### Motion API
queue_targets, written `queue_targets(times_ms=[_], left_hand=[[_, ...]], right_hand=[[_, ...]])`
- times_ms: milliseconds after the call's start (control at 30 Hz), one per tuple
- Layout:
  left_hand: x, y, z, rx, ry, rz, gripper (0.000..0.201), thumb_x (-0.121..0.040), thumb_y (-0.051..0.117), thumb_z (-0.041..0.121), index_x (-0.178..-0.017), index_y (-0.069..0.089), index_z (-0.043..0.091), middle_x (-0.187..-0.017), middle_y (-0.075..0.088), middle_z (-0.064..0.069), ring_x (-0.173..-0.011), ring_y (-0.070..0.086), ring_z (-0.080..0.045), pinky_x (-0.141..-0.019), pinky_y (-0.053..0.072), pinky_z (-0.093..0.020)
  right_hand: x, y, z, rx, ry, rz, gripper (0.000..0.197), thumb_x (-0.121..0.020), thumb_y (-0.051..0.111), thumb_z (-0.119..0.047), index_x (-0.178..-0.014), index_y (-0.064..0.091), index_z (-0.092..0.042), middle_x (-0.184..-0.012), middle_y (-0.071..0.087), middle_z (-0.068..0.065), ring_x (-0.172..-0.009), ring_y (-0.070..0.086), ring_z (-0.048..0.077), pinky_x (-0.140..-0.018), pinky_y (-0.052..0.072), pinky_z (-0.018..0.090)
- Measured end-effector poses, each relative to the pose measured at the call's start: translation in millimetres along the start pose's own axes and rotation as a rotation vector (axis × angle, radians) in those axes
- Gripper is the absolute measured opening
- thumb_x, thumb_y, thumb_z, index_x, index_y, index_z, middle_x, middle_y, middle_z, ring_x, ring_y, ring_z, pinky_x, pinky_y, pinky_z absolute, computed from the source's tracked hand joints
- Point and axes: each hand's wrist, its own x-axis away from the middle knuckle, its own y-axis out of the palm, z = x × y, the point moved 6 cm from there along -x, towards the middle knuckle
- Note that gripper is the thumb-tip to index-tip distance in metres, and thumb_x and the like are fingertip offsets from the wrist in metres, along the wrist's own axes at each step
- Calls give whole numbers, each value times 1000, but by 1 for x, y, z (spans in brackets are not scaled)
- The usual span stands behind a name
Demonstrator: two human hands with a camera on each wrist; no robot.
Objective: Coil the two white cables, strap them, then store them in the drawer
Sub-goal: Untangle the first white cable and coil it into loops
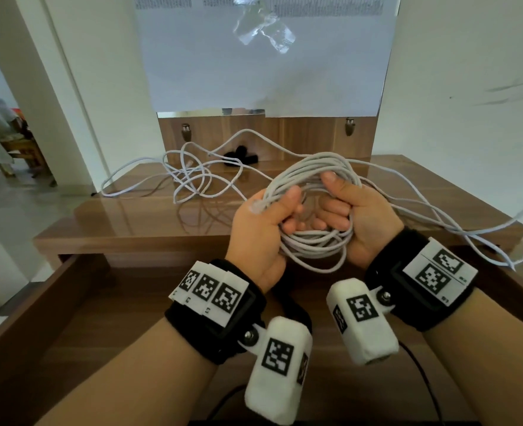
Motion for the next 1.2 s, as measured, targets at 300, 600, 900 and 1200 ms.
queue_targets(times_ms=[300,600,900,1200], left_hand=[[-2,-24,6,229,56,268,62,-82,72,29,-128,54,-8,-118,56,-28,-104,56,-41,-104,41,-64],[2,2,-9,-108,71,17,41,-78,78,21,-107,57,1,-71,66,-5,-58,61,-16,-57,55,-29],[4,-3,13,-397,299,-84,47,-83,67,24,-119,52,-2,-77,65,1,-52,56,-12,-48,49,-23],[6,11,19,-644,366,-357,47,-77,47,0,-118,67,12,-152,39,-1,-143,34,-11,-114,35,-43]], right_hand=[[7,27,16,-3,-90,-83,22,-76,61,-5,-97,61,1,-74,66,14,-70,68,24,-75,60,42],[-3,-21,0,-19,-42,196,24,-83,62,-24,-61,62,-15,-41,30,-6,-34,26,9,-43,33,24],[0,-2,1,137,50,-88,38,-79,61,-47,-69,49,-12,-40,30,-5,-30,29,9,-38,37,23],[-2,-29,-12,45,22,240,42,-84,62,-50,-64,46,-16,-43,26,-6,-31,22,8,-38,28,21]])
